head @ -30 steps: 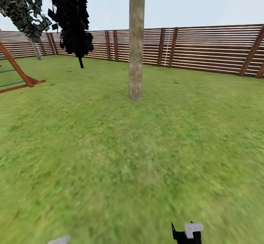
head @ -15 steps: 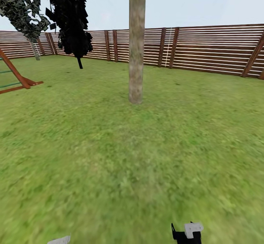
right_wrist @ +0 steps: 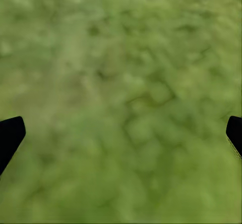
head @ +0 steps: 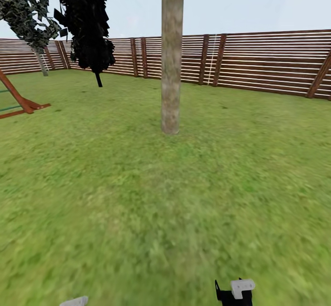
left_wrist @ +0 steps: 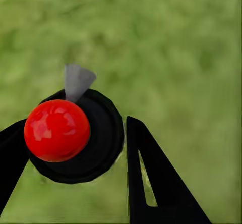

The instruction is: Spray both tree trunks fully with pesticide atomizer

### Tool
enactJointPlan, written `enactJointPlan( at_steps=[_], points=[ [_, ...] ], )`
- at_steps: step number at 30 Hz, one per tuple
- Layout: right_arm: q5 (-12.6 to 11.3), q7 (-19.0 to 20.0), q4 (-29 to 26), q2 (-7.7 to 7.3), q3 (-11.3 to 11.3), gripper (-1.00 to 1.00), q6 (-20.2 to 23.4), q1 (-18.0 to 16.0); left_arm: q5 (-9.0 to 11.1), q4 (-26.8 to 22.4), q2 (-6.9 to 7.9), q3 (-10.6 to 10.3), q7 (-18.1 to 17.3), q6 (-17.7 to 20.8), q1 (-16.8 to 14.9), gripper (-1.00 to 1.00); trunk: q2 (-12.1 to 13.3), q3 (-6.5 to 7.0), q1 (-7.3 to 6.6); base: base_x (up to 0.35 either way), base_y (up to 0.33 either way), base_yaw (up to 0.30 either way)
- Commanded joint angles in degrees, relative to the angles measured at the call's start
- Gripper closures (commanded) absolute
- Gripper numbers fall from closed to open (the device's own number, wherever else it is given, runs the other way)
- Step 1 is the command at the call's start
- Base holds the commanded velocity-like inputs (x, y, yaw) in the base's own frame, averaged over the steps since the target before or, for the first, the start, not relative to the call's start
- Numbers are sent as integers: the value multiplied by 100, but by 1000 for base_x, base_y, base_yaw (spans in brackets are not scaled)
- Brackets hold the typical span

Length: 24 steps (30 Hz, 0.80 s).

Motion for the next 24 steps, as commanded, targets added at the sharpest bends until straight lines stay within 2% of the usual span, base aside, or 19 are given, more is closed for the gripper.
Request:
enactJointPlan(
  at_steps=[1,24],
  points=[
    [-54,-14,0,-2,51,-100,-15,-3,58,4,0,-15,-8,-19,-6,100,-2,-5,2,340,0,0],
    [-54,-20,0,-5,51,-100,-14,-3,58,4,0,-15,-8,-19,-4,100,-2,-5,2,340,0,0]
  ],
)
